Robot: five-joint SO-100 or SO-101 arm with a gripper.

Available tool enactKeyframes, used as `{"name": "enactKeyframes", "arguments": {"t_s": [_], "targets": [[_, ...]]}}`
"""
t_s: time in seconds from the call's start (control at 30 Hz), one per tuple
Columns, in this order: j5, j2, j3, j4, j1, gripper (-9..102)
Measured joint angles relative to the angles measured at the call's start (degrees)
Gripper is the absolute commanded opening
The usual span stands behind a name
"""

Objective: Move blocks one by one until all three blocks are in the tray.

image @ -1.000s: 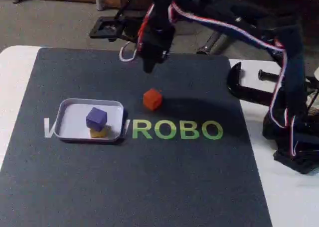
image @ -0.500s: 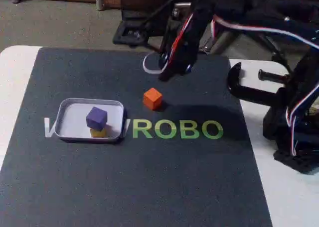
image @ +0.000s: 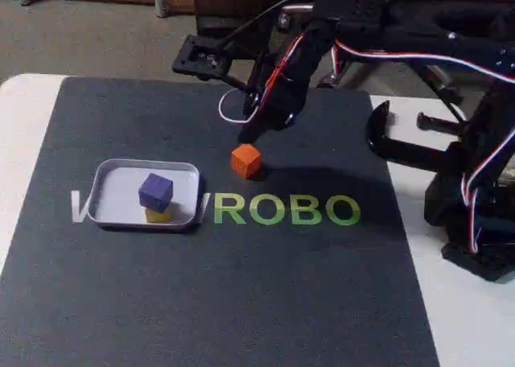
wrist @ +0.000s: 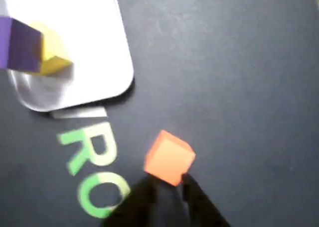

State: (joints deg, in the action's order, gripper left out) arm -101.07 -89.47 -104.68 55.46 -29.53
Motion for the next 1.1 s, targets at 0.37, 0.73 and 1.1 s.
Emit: {"name": "enactKeyframes", "arguments": {"t_s": [0.37,0.73,1.1], "targets": [[-4.1,-1.8,-8.8,-4.7,-3.5,14],[-4.3,-2.9,-11.9,-7.6,-3.2,25],[-1.0,-3.0,-11.9,-8.2,-2.5,25]]}}
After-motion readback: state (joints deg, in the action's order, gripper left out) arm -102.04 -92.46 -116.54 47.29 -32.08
